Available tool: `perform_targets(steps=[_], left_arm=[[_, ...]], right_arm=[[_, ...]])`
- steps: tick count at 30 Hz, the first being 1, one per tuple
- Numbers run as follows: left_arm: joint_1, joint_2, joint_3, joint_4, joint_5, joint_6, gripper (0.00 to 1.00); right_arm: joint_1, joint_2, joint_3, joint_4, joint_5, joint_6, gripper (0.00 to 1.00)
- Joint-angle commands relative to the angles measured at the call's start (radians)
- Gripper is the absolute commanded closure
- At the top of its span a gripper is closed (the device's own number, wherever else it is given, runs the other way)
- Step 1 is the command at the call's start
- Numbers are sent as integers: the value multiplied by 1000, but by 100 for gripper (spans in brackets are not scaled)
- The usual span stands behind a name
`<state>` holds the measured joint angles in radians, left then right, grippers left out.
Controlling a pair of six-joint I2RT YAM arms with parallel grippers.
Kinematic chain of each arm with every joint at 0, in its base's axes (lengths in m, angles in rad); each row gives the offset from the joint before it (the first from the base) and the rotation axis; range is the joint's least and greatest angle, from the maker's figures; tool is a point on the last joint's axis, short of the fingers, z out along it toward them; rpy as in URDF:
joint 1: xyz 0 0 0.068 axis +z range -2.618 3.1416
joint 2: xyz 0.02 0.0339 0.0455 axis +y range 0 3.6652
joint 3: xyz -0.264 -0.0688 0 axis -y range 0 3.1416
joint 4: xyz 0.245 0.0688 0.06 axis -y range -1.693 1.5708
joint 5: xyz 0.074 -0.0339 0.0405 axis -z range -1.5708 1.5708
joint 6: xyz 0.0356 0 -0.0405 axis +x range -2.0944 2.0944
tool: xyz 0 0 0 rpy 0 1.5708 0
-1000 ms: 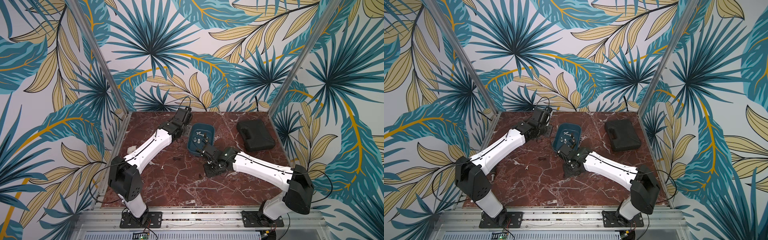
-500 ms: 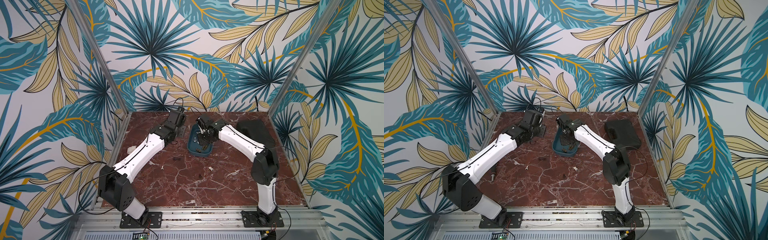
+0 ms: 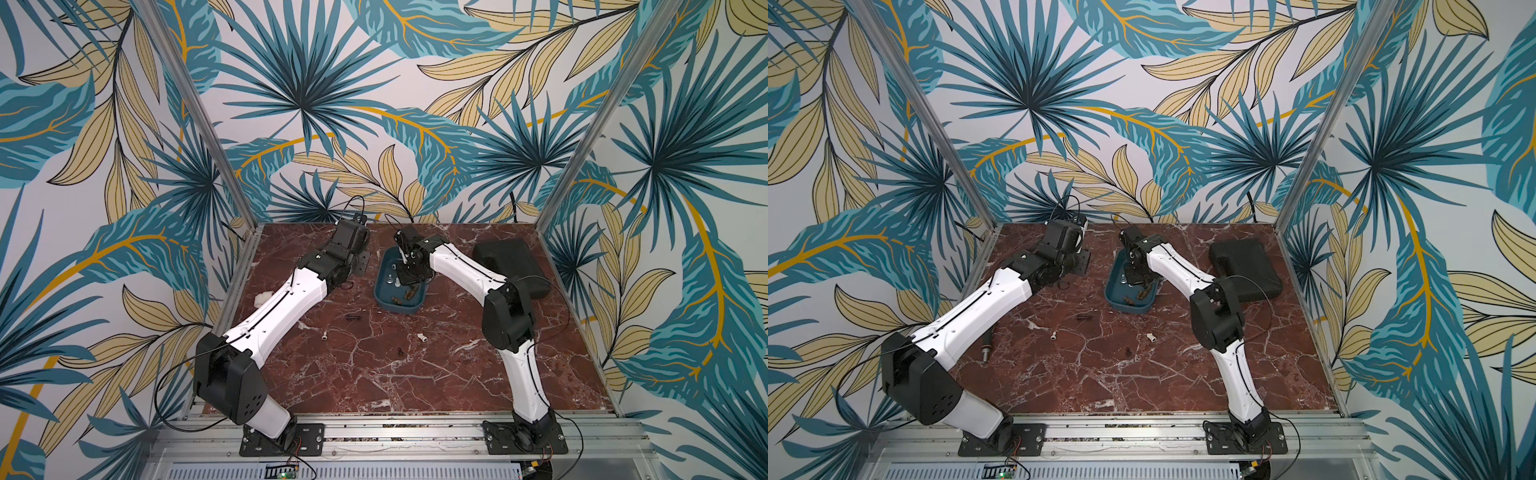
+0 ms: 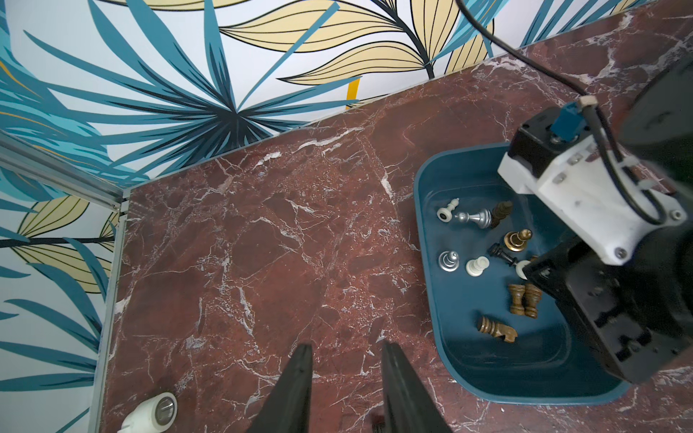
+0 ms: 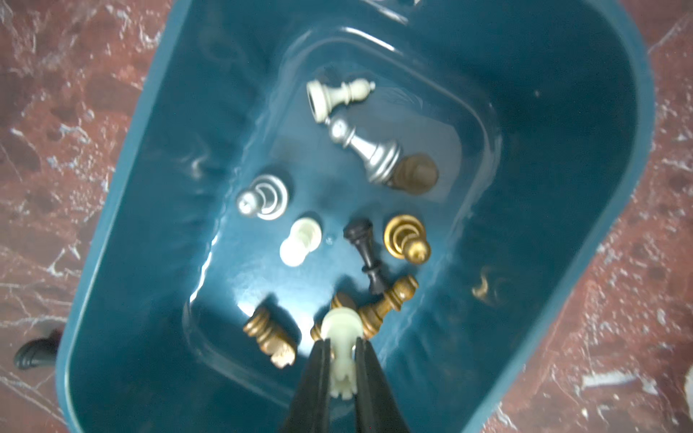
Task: Put the chess pieces into the storage box
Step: Place the chess piece in the storage box, then pick up the chess piece at the center of the board.
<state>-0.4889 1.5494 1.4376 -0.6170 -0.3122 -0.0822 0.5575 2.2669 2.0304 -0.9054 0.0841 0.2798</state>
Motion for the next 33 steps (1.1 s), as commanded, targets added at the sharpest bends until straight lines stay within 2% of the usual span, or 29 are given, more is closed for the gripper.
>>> perform_targets(steps=[1, 9, 14, 17, 22, 27, 33], left_arm=[[7, -14, -9, 8, 0, 1, 65], [8, -15, -12, 0, -19, 6, 65], [8, -2, -11, -9, -24, 13, 65], [9, 5, -10, -13, -19, 10, 65], [8, 13, -22, -18, -8, 5, 65], [9, 42, -40, -18, -2, -10, 65], [8, 71, -19, -26, 34, -11, 65]], right_arm=[[6, 52, 29, 10, -34, -16, 93], [-3, 93, 56, 18, -37, -15, 88], [-4, 64, 52, 17, -29, -17, 64], [-4, 33, 40, 17, -32, -12, 62], [-3, -110, -64, 45, -21, 16, 63], [-2, -345, -316, 134, 10, 42, 64], [8, -558, -544, 135, 14, 10, 66]])
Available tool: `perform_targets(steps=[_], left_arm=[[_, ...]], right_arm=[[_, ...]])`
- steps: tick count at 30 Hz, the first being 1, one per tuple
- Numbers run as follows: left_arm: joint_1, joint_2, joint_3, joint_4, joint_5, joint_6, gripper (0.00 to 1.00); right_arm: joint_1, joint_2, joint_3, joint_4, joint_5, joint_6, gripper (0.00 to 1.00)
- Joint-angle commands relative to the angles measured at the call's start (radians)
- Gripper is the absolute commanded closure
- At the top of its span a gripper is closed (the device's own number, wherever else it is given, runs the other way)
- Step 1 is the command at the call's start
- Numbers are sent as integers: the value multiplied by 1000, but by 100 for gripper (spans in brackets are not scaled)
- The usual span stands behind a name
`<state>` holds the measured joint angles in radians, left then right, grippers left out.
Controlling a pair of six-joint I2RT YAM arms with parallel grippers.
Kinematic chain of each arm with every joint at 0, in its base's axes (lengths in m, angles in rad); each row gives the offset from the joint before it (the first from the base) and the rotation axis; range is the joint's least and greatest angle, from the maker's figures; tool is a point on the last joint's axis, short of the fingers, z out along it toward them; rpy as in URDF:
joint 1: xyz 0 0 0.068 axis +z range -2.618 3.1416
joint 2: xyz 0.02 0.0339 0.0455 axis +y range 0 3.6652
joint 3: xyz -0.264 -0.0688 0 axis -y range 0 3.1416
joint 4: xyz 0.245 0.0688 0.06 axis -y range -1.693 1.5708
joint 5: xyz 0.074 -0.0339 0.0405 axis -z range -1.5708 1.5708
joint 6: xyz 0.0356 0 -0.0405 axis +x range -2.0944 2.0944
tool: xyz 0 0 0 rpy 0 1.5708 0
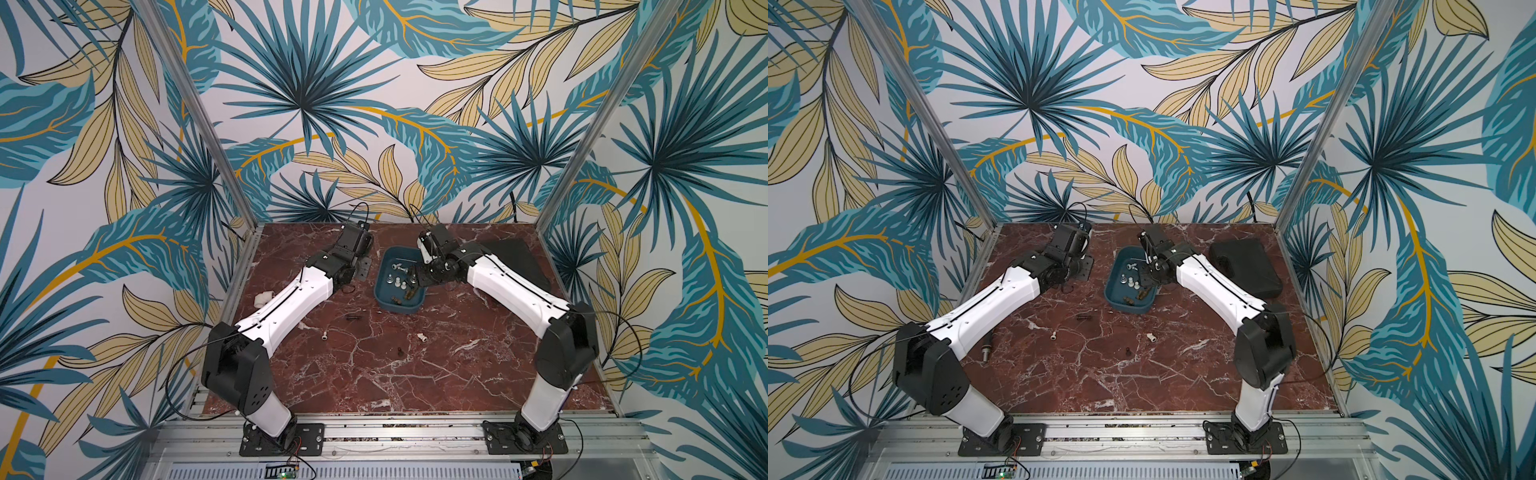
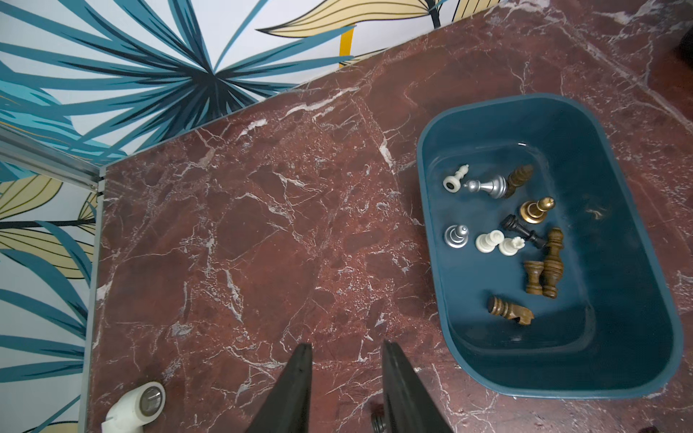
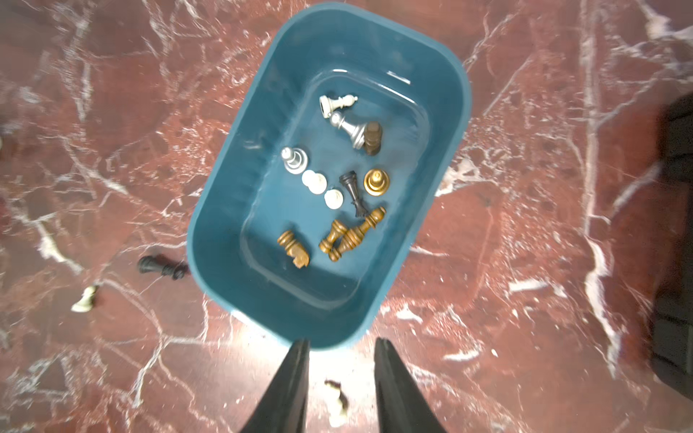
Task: Put the chess pieces into the storage box
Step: Pick up the chess piece at the center of the board.
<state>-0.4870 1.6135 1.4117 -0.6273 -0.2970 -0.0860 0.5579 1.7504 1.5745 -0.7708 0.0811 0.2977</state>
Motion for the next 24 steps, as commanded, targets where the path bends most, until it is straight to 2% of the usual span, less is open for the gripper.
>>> perform_targets(steps=[1, 5, 12, 18, 24], left_arm=[[5, 7, 10, -13, 17, -5, 65], [7, 7, 20, 1, 16, -1, 65], [6, 22, 59, -12, 27, 0, 65], [7, 19, 58, -14, 42, -6, 65], [6, 16, 67, -20, 53, -12, 65]], right_arm=[[10, -72, -125, -1, 15, -7, 66], [13, -159, -244, 9, -14, -14, 66], [29, -160, -397, 49, -110, 8, 66], [65, -138, -472, 102, -136, 49, 66], [91, -53, -455, 109, -138, 64, 68]])
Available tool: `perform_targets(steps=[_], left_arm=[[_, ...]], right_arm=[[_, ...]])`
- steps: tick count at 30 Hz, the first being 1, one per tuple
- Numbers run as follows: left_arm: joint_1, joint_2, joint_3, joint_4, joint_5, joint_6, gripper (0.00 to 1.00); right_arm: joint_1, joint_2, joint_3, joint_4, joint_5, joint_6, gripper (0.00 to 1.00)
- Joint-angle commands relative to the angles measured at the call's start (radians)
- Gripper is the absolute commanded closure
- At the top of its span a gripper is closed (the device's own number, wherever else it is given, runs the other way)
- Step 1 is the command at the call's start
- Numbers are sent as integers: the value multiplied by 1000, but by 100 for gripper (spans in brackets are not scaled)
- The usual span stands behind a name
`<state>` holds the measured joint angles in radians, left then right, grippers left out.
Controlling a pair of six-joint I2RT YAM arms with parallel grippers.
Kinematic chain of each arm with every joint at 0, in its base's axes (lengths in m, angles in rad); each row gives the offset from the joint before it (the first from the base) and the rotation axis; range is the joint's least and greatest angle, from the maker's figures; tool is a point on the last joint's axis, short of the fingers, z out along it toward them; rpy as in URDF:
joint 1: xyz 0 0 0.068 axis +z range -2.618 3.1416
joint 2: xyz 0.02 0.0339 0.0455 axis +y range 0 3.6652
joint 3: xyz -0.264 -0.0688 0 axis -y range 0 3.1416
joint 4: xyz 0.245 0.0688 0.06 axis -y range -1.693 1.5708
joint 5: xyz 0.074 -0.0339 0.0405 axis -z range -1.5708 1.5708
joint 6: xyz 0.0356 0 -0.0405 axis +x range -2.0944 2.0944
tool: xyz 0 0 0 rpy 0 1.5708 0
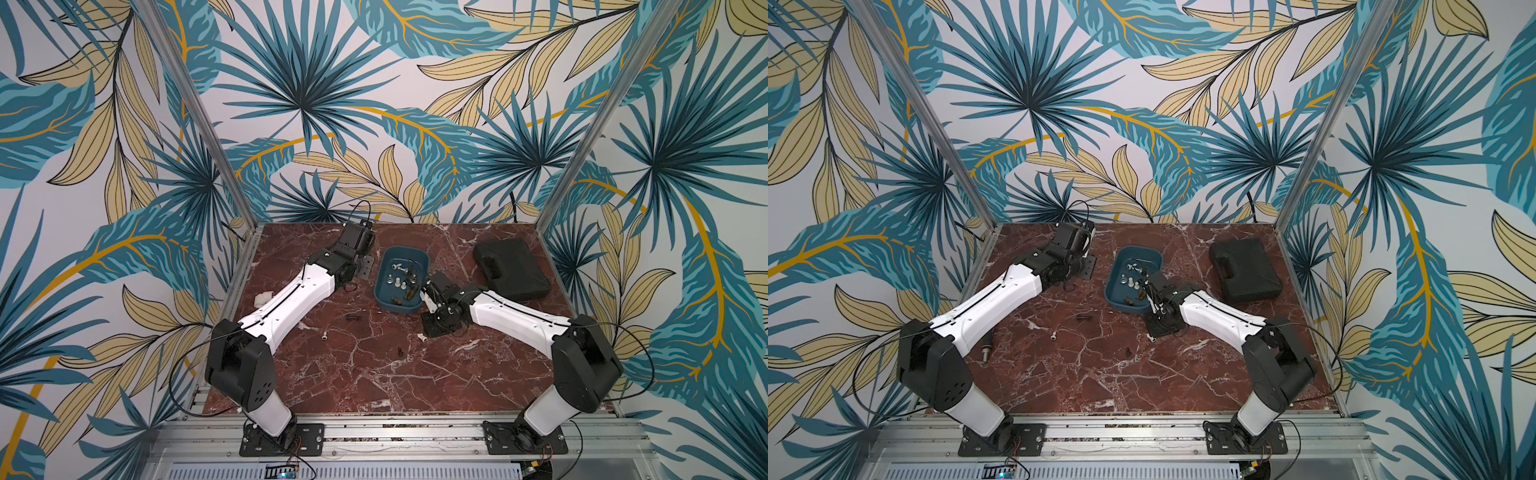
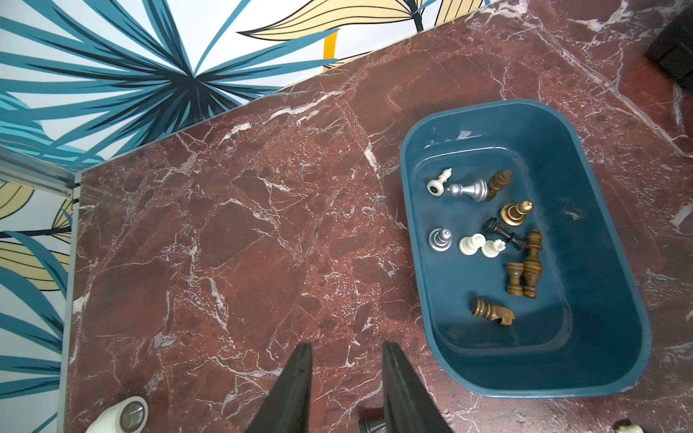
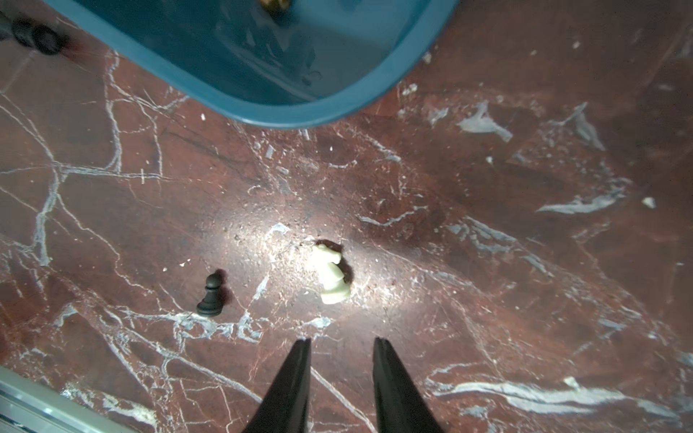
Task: Put the chess pieces into the storage box
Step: Pick up the chess piece at the center of the board.
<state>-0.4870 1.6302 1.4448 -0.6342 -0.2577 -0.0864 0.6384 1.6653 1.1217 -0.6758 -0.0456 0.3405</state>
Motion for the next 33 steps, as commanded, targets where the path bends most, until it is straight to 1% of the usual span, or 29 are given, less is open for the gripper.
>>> perform_targets(steps=[1, 5, 9, 27, 33], left_arm=[[7, -4, 34, -16, 13, -12, 65], [7, -18, 23, -15, 0, -9, 65], [7, -20, 22, -18, -7, -9, 65], [7, -32, 11, -19, -12, -7, 65], [7, -36, 9, -17, -12, -10, 65]], right_arm=[[12, 41, 2, 13, -8, 23, 68], [15, 76, 22, 6, 19, 11, 69], [24, 100, 42, 0, 20, 11, 70], [60, 158, 15, 61, 26, 38, 70], [63, 181, 20, 65, 48, 31, 70]])
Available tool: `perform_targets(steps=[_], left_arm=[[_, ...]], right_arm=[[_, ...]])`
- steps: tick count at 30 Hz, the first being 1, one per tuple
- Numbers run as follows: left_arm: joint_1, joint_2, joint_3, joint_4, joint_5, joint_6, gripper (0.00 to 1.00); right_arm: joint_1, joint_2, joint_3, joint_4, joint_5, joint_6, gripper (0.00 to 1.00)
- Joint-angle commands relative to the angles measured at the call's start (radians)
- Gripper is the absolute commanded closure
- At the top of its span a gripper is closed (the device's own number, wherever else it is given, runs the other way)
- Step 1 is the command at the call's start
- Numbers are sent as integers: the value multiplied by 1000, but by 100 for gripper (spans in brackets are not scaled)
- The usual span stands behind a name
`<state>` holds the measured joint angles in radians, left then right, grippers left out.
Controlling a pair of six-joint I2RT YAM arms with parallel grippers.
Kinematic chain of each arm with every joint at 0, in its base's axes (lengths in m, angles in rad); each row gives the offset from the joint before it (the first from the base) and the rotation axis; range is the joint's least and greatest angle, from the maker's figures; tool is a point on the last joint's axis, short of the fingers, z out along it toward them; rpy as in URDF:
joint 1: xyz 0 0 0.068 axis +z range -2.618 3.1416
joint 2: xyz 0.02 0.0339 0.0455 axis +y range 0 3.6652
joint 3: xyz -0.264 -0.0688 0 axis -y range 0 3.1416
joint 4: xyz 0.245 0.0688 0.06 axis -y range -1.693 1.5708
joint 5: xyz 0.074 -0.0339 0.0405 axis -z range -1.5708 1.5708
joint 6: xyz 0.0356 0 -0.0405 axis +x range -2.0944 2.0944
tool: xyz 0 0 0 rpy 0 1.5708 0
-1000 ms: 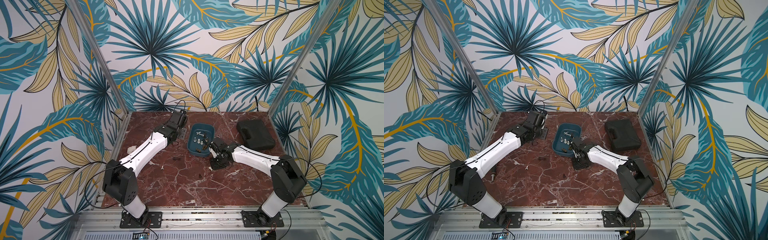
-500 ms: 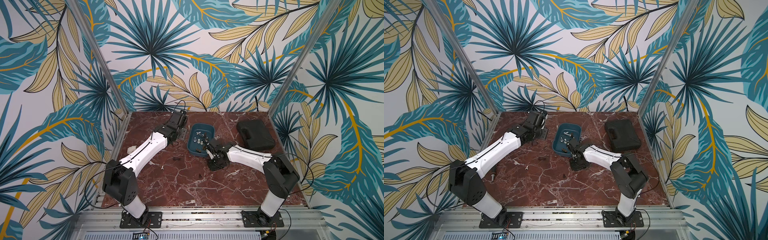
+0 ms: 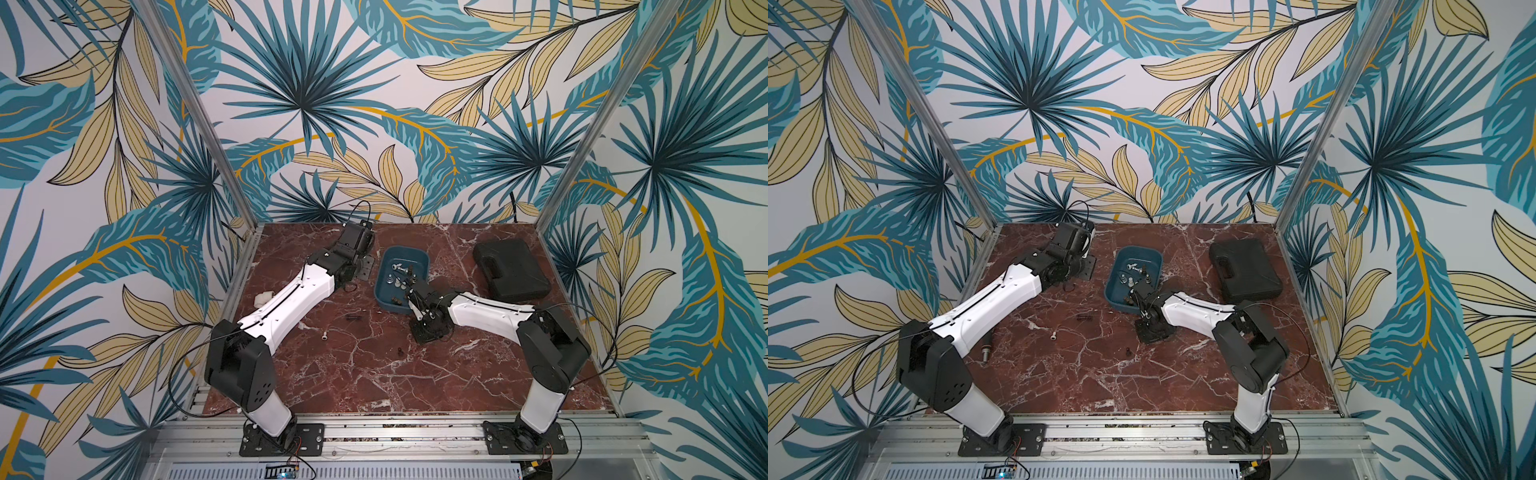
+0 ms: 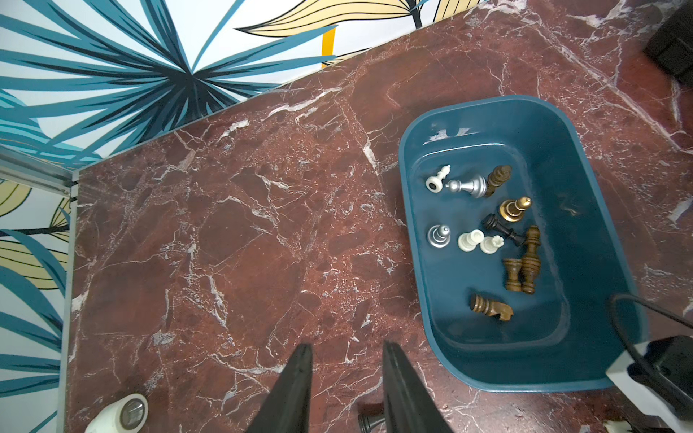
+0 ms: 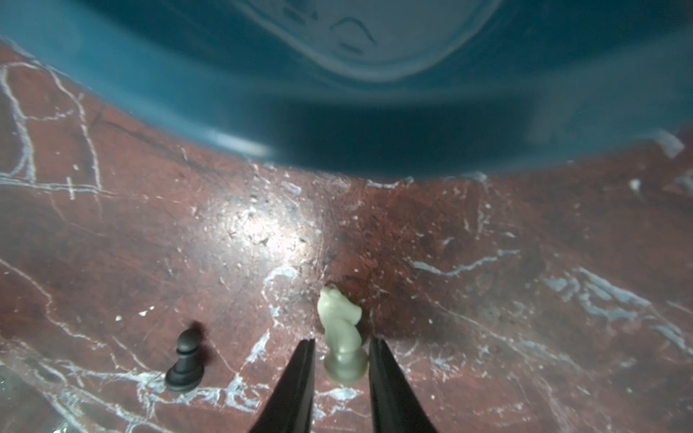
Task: Put the chess pieces into the storage box
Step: Pick up the chess piece at the center of the board.
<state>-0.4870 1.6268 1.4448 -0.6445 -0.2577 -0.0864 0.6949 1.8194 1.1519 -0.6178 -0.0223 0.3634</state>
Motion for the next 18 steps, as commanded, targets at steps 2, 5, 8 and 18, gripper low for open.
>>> perform_targets(steps=[2, 5, 8, 18], left_arm=[[6, -35, 11, -9, -11, -10, 65], [7, -39, 14, -10, -13, -9, 65], [5, -45, 12, -10, -16, -6, 65], [6, -60, 11, -3, -26, -1, 65]], right_arm=[[7, 37, -11, 7, 28, 4, 70], [7, 43, -12, 7, 28, 4, 72], [6, 27, -17, 6, 27, 8, 74], [22, -124, 41, -108, 9, 2, 80]])
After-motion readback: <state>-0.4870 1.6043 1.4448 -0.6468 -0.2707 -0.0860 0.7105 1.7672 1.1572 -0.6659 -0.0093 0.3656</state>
